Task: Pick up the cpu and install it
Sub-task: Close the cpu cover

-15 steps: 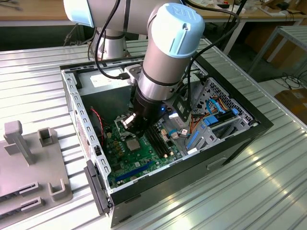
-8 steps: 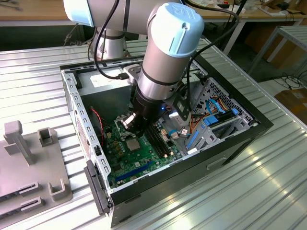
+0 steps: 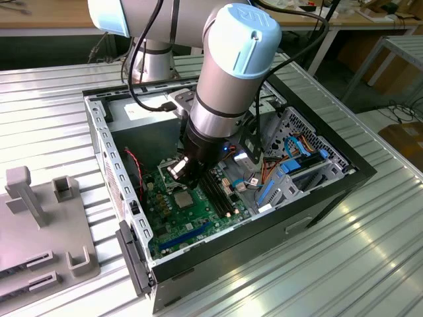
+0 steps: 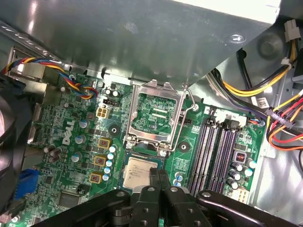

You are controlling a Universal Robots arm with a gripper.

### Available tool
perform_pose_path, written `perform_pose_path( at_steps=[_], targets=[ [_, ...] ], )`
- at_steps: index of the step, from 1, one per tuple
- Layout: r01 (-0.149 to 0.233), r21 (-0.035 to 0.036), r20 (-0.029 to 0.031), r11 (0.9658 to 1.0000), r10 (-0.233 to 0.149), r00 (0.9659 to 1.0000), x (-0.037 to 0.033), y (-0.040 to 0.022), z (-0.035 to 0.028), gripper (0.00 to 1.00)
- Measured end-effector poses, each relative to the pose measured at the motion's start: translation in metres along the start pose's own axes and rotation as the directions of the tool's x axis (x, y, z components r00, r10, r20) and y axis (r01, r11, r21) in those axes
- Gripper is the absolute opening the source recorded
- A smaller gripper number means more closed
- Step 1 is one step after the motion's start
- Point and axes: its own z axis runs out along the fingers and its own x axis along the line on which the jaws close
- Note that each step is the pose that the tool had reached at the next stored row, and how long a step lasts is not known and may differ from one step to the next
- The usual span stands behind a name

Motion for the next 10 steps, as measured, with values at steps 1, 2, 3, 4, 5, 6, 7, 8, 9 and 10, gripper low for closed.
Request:
perform_pose_path(
  at_steps=[1, 2, 3, 4, 5, 6, 7, 8, 9, 10],
  targets=[
    [0.000, 0.0000, 0.0000, 1.0000, 0.000, 1.0000, 0.0000, 0.0000, 0.0000, 0.11],
    [0.001, 0.0000, 0.0000, 1.0000, -0.001, 1.0000, 0.0000, 0.0000, 0.0000, 0.11],
    [0.001, 0.0000, 0.0000, 1.0000, -0.001, 1.0000, -0.0001, 0.0000, 0.0000, 0.11],
    [0.002, -0.0001, 0.0000, 1.0000, -0.002, 1.0000, -0.0006, -0.0001, 0.0000, 0.11],
    [0.005, 0.0000, -0.0002, 1.0000, -0.005, 1.0000, -0.0012, -0.0003, 0.0000, 0.11],
    [0.012, 0.0002, -0.0006, 0.9999, -0.012, 0.9999, -0.0017, -0.0004, 0.0000, 0.11],
    [0.030, 0.0005, -0.0015, 0.9996, -0.030, 0.9996, -0.0024, -0.0006, -0.0001, 0.11],
    [0.046, 0.0008, -0.0024, 0.9989, -0.046, 0.9989, -0.0029, -0.0008, 0.0000, 0.11],
    [0.066, 0.0012, -0.0035, 0.9978, -0.066, 0.9978, -0.0032, -0.0008, -0.0001, 0.11],
    [0.081, 0.0014, -0.0043, 0.9967, -0.081, 0.9967, -0.0034, -0.0009, -0.0001, 0.11]
  ],
)
